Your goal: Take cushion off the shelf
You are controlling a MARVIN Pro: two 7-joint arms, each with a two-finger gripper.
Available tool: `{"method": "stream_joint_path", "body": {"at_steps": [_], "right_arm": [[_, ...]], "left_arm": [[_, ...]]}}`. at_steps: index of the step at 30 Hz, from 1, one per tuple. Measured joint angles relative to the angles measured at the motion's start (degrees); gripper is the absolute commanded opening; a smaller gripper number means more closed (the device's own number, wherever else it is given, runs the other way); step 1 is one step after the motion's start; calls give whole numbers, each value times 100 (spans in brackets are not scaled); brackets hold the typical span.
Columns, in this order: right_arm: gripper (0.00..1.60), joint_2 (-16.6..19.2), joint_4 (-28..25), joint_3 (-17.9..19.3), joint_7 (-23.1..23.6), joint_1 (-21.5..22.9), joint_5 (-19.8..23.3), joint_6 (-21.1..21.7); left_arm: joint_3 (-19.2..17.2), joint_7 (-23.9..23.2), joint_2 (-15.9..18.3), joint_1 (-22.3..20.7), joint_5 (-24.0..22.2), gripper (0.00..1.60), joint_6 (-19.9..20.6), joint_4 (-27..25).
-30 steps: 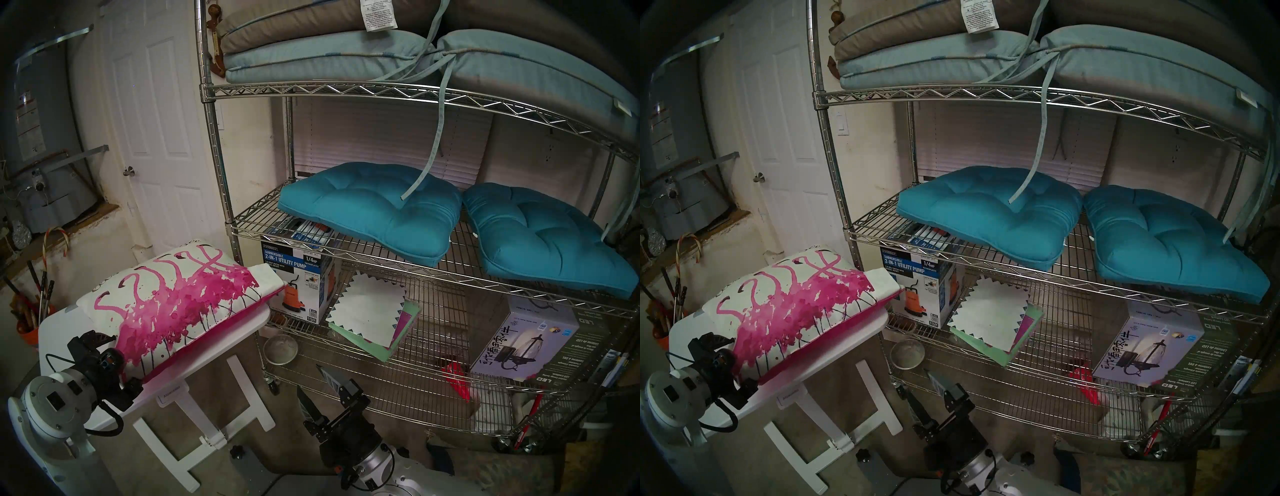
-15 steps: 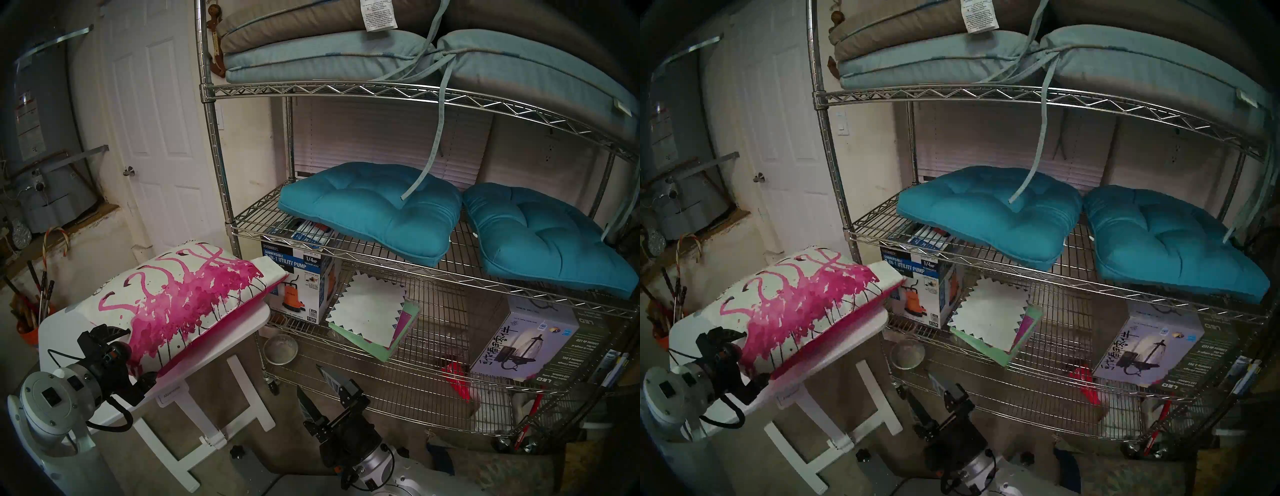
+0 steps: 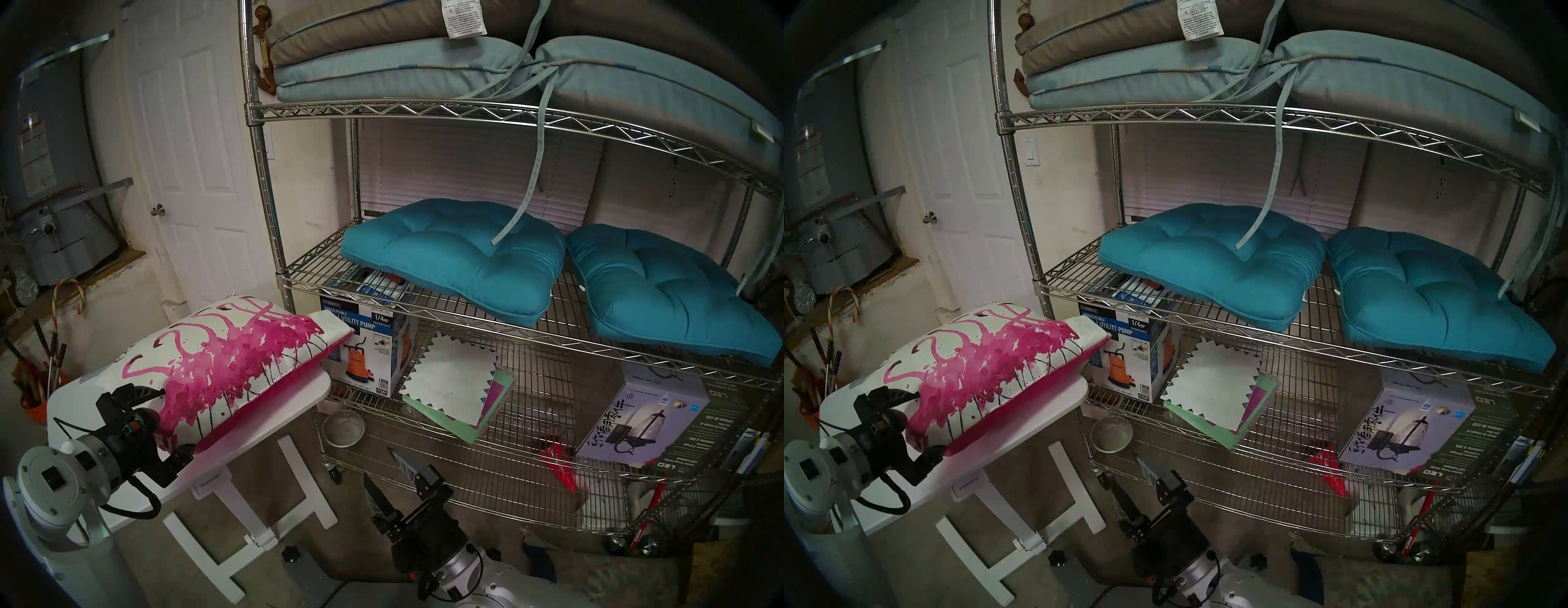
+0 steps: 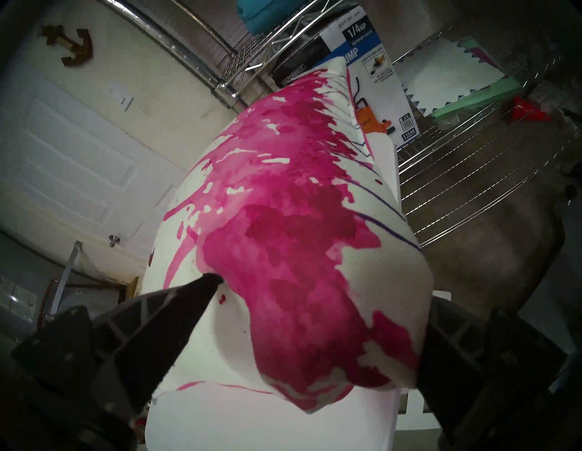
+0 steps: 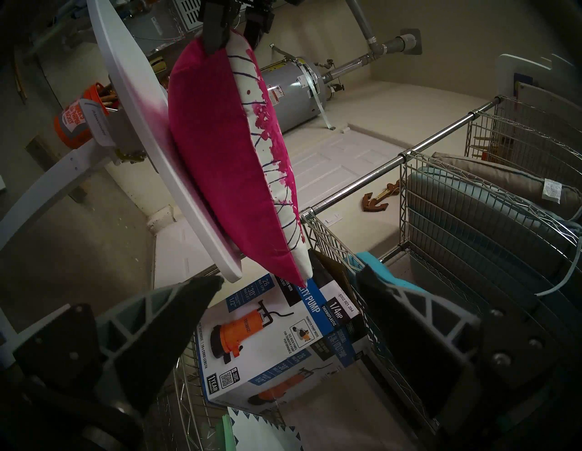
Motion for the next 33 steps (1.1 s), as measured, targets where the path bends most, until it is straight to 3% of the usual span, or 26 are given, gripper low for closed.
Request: {"method": "stream_joint_path", "body": {"at_steps": [17, 33], "right_arm": [[160, 0, 13, -8, 0, 9, 2, 1], [160, 0, 17, -15, 0, 16, 3, 2]], "left_arm": [[363, -705, 165, -284, -1030, 160, -295, 2], [245, -1175, 357, -698, -1832, 160, -375, 2]]}}
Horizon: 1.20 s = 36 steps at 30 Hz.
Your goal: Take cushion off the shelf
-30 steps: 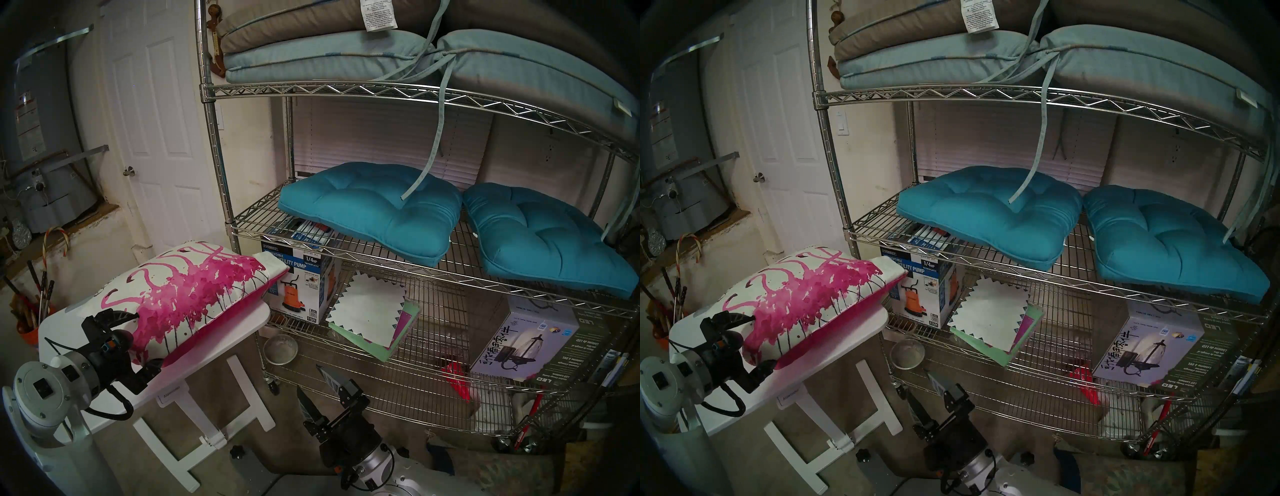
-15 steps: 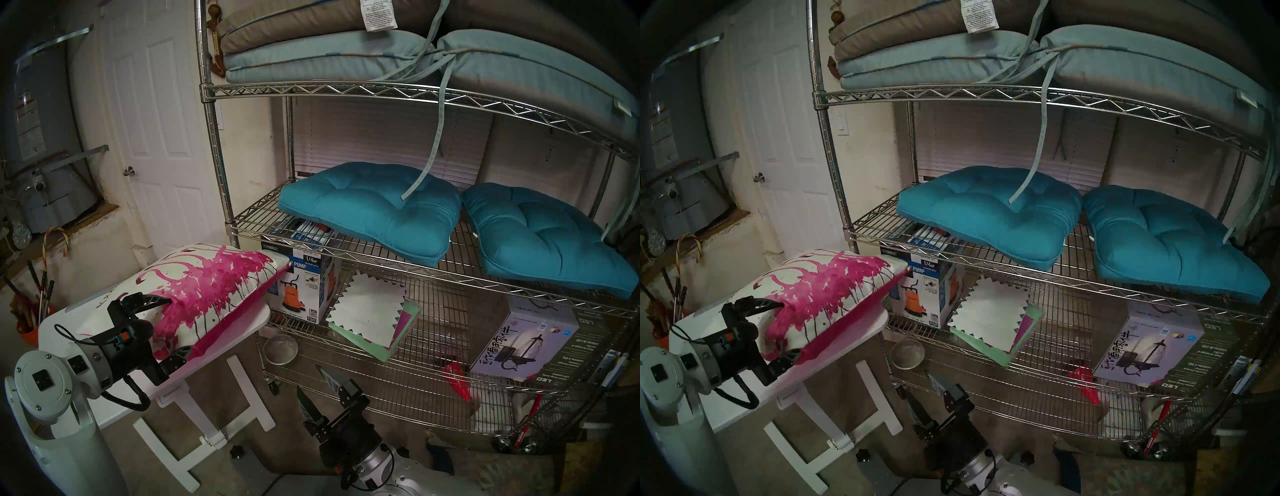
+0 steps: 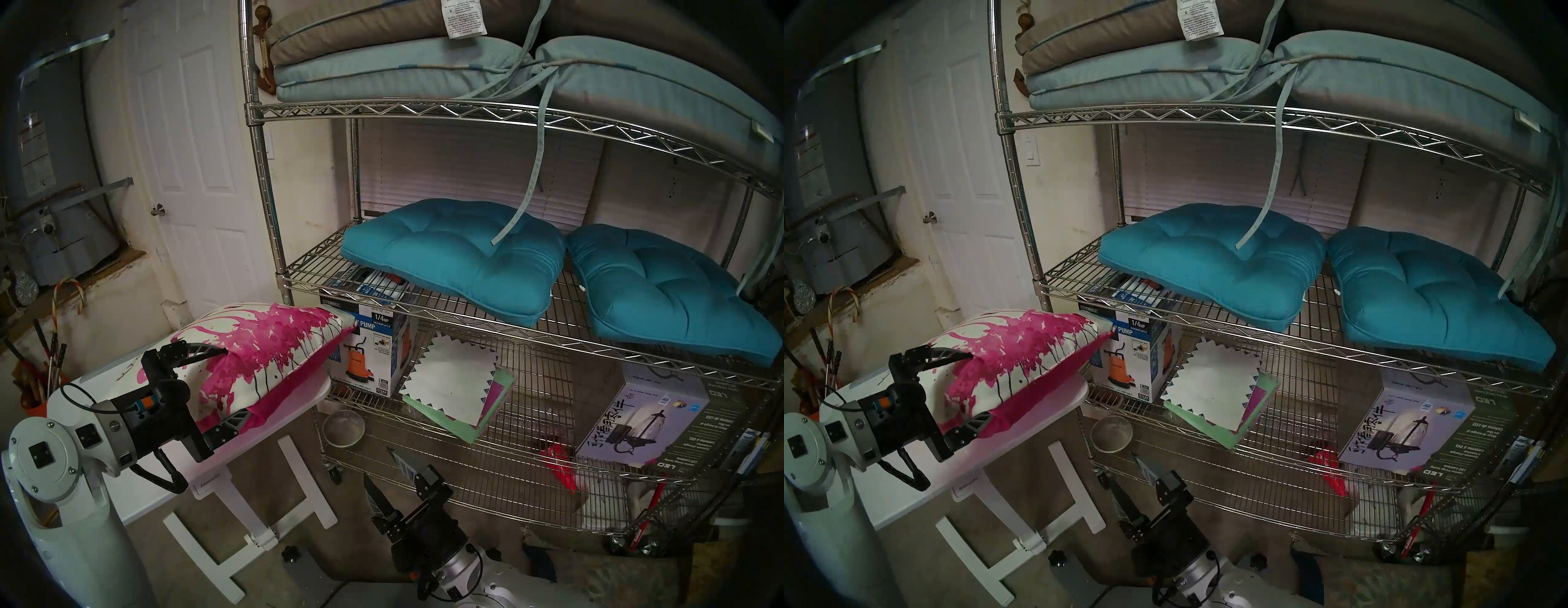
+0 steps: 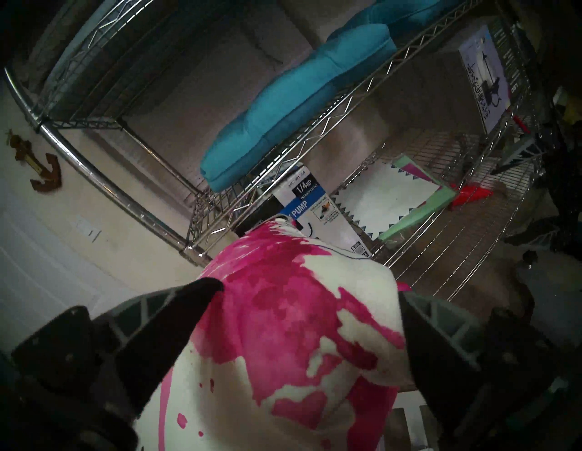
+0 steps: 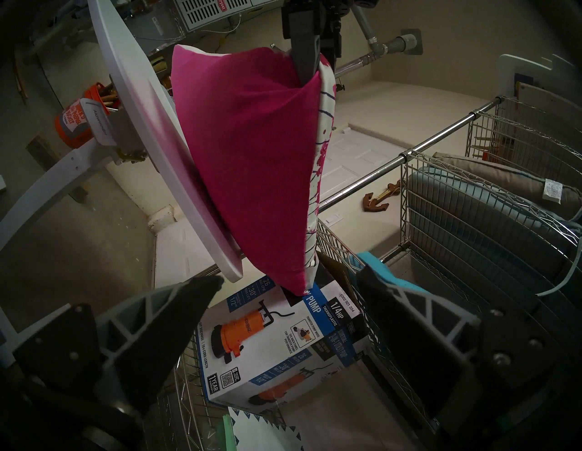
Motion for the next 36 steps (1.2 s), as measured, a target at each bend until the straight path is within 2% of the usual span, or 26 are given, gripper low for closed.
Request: {"method": "stream_joint_path", "body": {"at_steps": [14, 24, 29, 36], "right_arm": [[160, 0, 1, -5, -1, 4, 2, 1], [160, 1, 1, -7, -3, 5, 3, 2], [160, 2, 0, -8, -5, 6, 3, 2], [160, 4, -3, -9, -10, 6, 4, 3]], "left_arm": [[-286, -192, 275, -458, -309, 160, 37, -3], [-801, -175, 557, -758, -307, 160, 200, -8], [-1171, -94, 769, -918, -103, 160, 268, -15], [-1695, 41, 1109, -1069, 540, 160, 376, -21]]}}
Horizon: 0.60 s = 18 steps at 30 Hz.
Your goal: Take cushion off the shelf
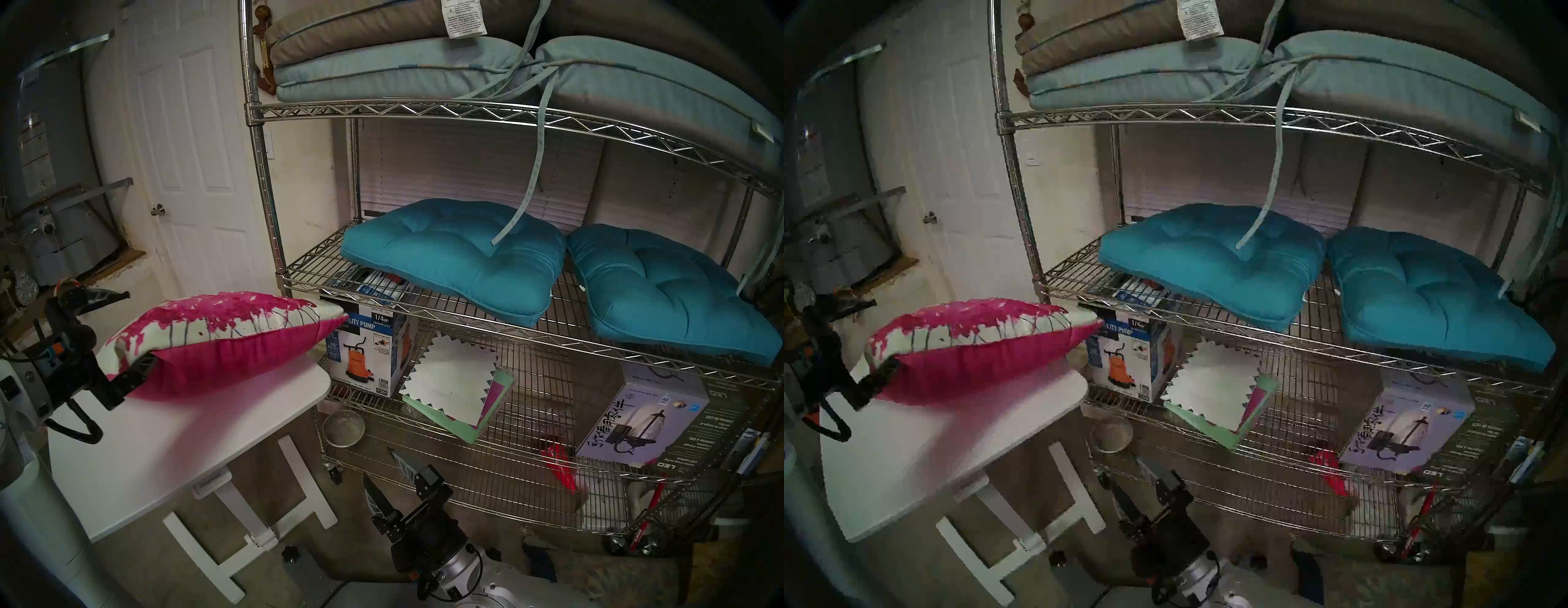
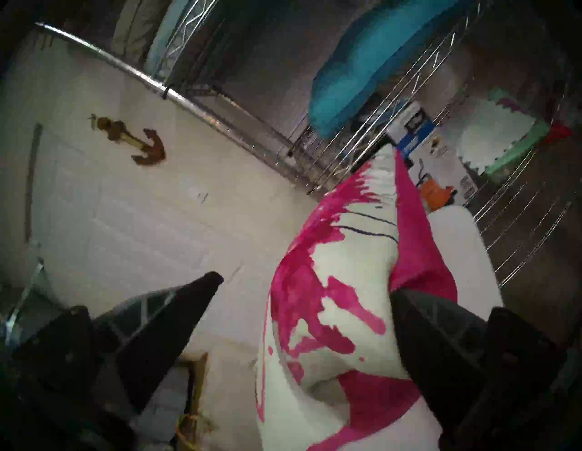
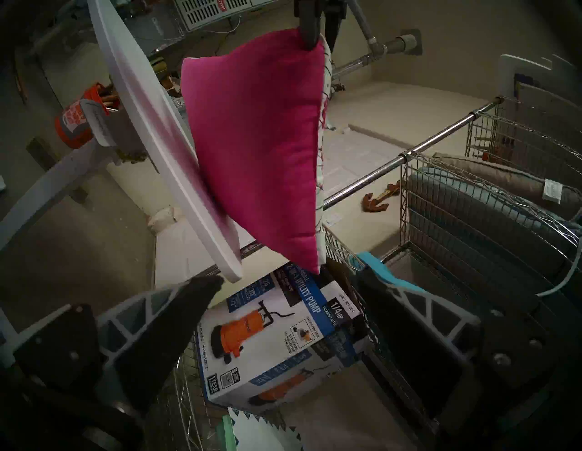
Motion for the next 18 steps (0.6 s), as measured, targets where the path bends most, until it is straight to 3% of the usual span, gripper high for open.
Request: {"method": "stream_joint_path", "body": {"at_steps": [8, 18], "right_arm": [[160, 4, -5, 0, -7, 0, 1, 1], [160, 8, -5, -2, -12, 0, 2, 2]], "left_arm": [[-259, 174, 253, -78, 860, 160, 90, -1], [-363, 477, 684, -367, 1465, 160, 44, 1]]}}
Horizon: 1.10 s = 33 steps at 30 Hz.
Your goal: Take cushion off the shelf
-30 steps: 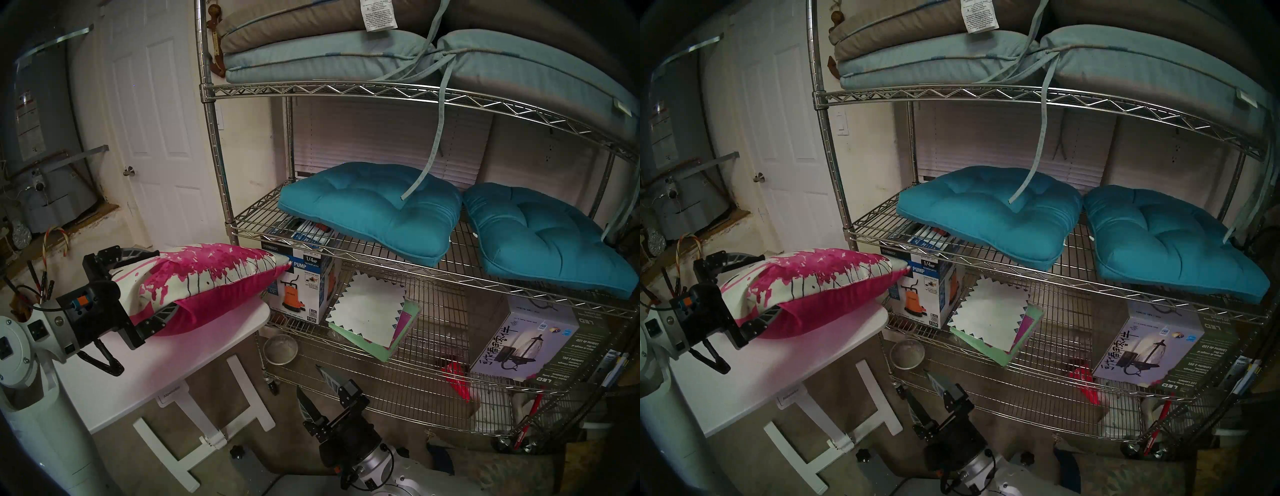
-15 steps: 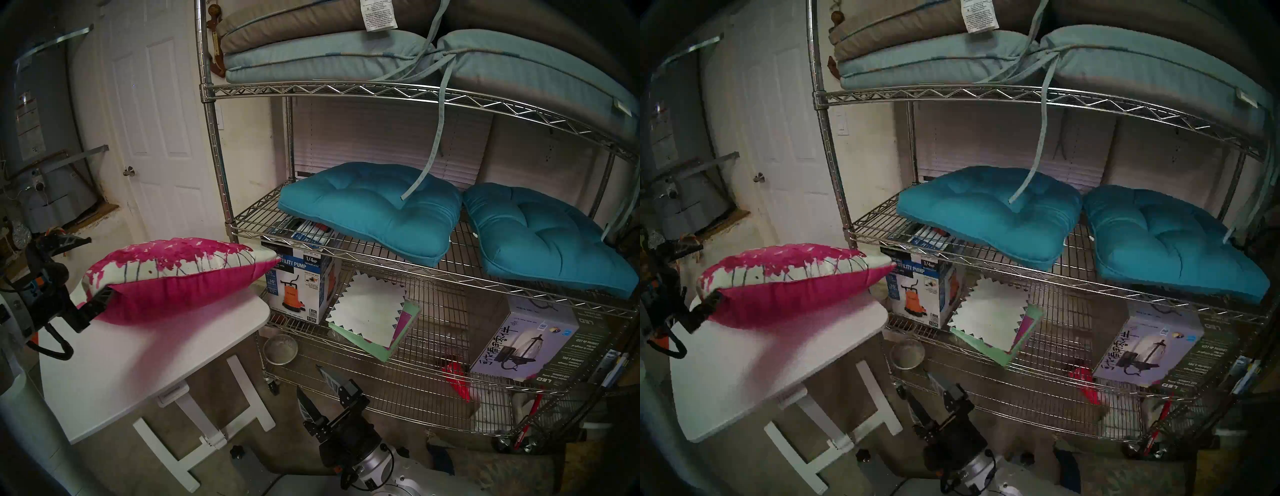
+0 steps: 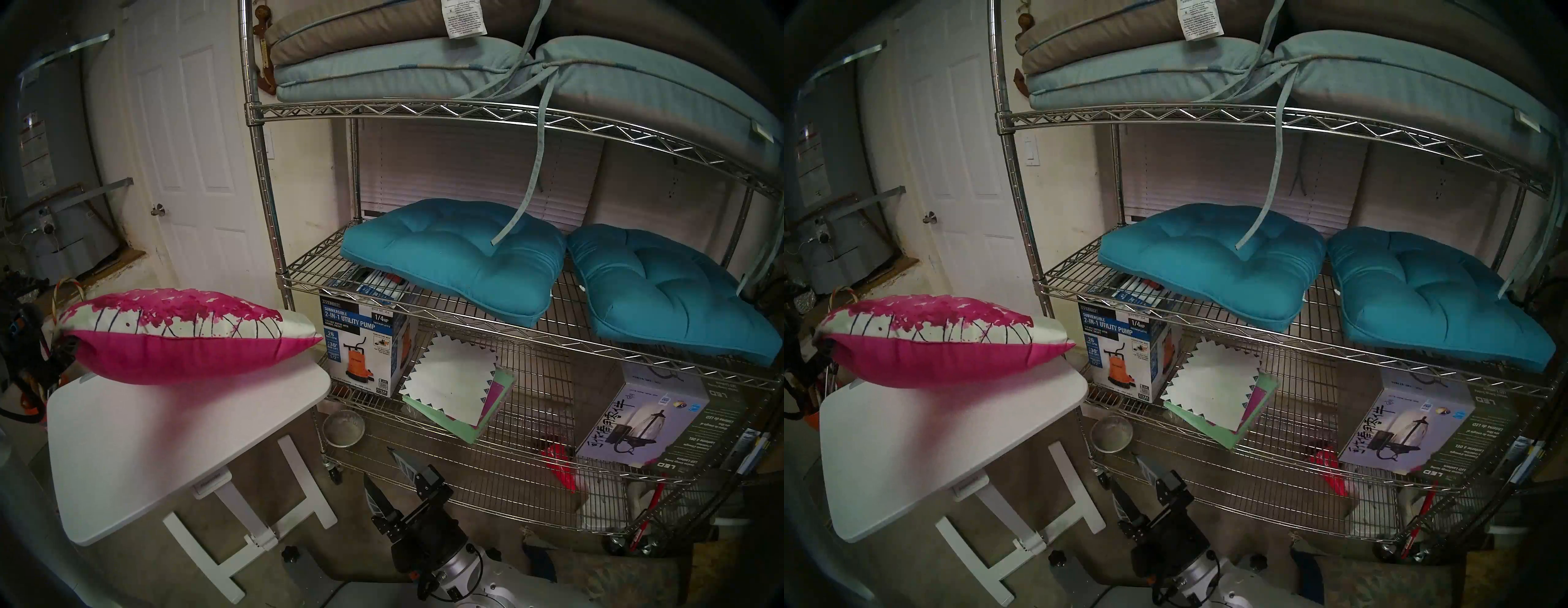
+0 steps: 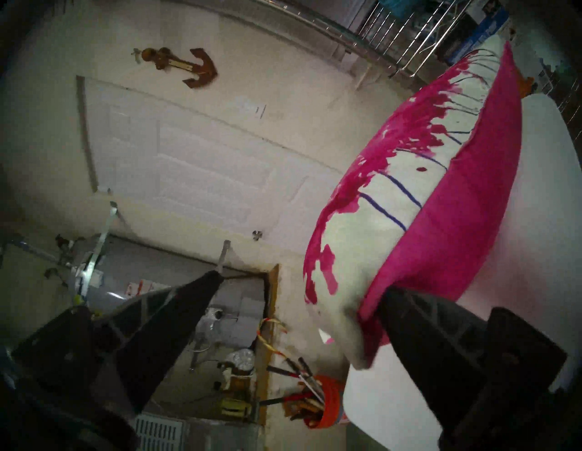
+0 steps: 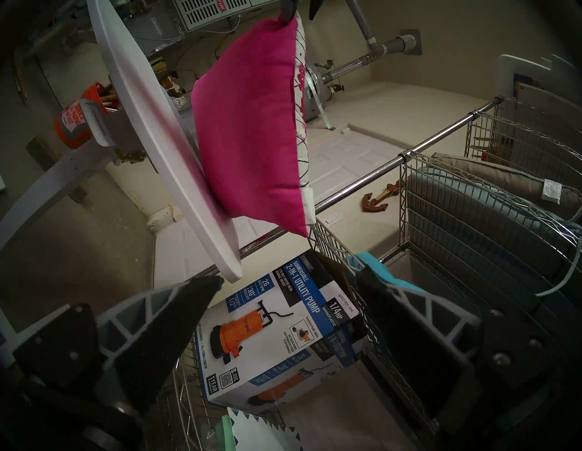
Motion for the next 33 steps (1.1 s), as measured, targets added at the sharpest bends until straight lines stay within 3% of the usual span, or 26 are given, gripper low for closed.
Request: {"method": "stream_joint_path", "body": {"at_steps": [16, 33], "right_arm": [[160, 6, -3, -2, -6, 0, 2, 2], [160, 13, -9, -4, -9, 0, 4, 5]], "left_arm": [[378, 128, 556, -489, 426, 160, 99, 0], [612, 144, 788, -756, 667, 160, 212, -1]]}}
